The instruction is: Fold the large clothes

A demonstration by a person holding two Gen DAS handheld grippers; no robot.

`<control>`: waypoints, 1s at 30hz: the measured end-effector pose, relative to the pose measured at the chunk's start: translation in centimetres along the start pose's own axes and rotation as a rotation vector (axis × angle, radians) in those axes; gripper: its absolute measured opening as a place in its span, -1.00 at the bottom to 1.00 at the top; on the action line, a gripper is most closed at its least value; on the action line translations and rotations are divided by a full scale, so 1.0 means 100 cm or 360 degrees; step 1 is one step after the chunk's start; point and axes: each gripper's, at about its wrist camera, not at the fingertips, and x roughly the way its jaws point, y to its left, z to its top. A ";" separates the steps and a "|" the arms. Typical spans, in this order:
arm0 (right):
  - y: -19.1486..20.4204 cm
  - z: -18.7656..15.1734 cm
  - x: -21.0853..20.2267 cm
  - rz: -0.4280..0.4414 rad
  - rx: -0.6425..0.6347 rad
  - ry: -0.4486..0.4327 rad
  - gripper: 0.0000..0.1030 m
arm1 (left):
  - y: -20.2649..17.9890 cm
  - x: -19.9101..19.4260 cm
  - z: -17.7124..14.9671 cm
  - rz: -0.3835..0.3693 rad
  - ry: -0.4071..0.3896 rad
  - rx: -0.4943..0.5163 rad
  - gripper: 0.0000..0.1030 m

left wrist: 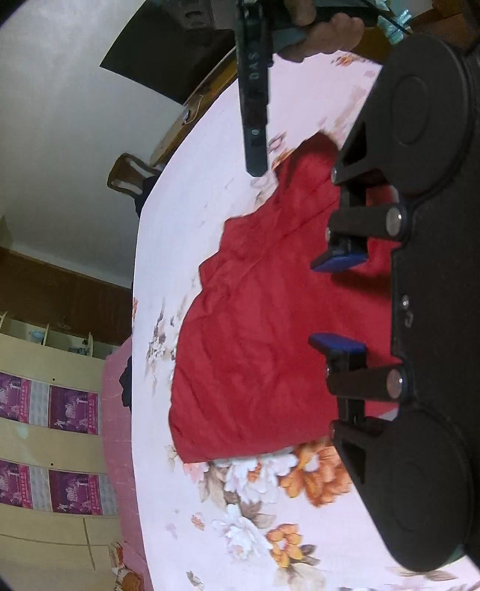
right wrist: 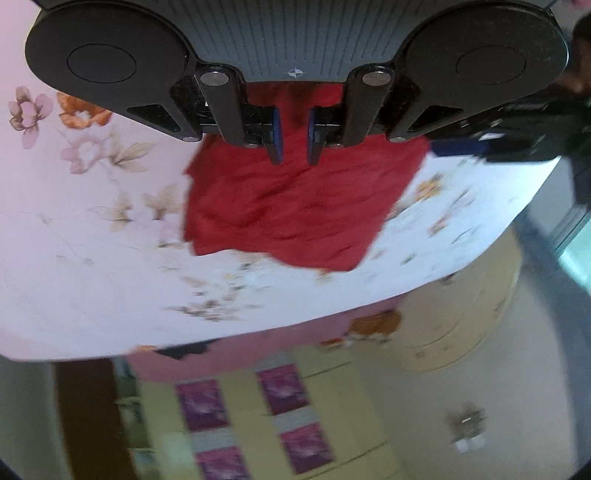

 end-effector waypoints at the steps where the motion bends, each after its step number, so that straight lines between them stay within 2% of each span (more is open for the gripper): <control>1: 0.006 -0.006 -0.003 0.0023 -0.0024 0.0012 -0.74 | -0.002 -0.002 -0.004 0.0008 0.0001 -0.0011 -0.31; 4: 0.020 -0.024 -0.005 0.0048 -0.0091 0.0067 -0.74 | -0.007 -0.003 -0.016 0.0039 0.0019 -0.0022 -0.31; 6: 0.022 -0.038 0.003 0.0013 -0.0120 0.0122 -0.74 | -0.008 0.000 -0.024 0.0069 0.0046 -0.0006 -0.31; 12: 0.007 -0.073 0.034 -0.0084 -0.0112 0.0210 -0.75 | -0.002 0.012 -0.050 0.0097 0.0066 -0.0080 -0.35; 15: -0.008 -0.086 0.051 -0.0071 -0.0040 0.0212 -0.77 | -0.003 0.023 -0.058 0.0140 0.0105 -0.0074 -0.38; 18: -0.004 -0.077 0.044 -0.0074 -0.0039 0.0248 -0.76 | -0.008 0.016 -0.050 0.0163 0.0118 -0.0072 -0.41; 19: -0.004 -0.070 0.034 -0.0076 -0.0032 0.0217 -0.76 | -0.011 0.009 -0.046 0.0163 0.0093 -0.0064 -0.41; 21: -0.005 -0.057 0.010 -0.0073 0.0017 0.0046 -0.75 | -0.016 -0.007 -0.036 0.0181 0.0002 -0.0026 -0.31; 23: -0.010 -0.042 -0.002 -0.0075 0.0053 -0.0083 -0.76 | -0.017 -0.013 -0.025 0.0173 -0.0077 -0.0005 -0.31; 25: -0.016 -0.030 0.005 -0.0066 0.0083 -0.0121 -0.76 | -0.017 -0.005 -0.017 0.0170 -0.0107 0.0020 -0.31; 27: -0.021 -0.025 0.019 -0.0058 0.0098 -0.0134 -0.76 | -0.018 0.012 -0.012 0.0163 -0.0083 0.0039 -0.31; 30: -0.031 -0.027 0.049 -0.0082 0.0153 -0.0051 -0.76 | -0.013 0.037 -0.018 0.0188 0.0001 0.0026 -0.30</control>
